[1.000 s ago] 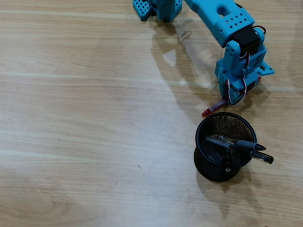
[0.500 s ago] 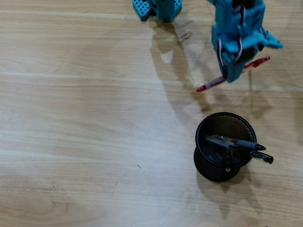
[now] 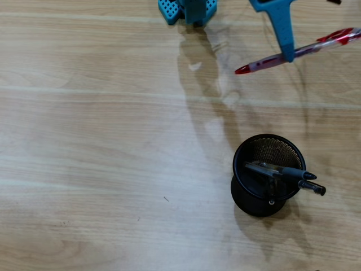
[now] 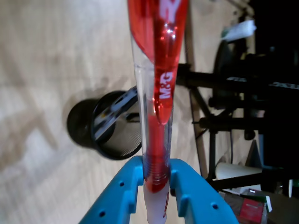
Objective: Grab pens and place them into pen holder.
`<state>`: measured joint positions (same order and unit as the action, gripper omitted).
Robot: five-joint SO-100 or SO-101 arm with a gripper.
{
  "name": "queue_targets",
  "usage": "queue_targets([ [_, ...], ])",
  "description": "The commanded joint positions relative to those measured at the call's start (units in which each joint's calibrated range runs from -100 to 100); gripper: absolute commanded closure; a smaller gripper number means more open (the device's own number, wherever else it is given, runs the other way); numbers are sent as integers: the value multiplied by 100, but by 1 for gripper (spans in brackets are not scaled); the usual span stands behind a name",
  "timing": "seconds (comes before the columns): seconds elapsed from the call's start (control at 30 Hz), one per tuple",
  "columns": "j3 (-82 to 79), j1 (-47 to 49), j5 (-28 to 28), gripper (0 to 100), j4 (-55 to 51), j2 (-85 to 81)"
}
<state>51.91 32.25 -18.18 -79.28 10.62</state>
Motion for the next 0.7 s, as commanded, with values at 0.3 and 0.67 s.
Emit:
queue_targets([
  [0.3, 275, -368, -2444, 98, 2220, -302],
  [0.67, -1064, -560, -3151, 98, 3432, -302],
])
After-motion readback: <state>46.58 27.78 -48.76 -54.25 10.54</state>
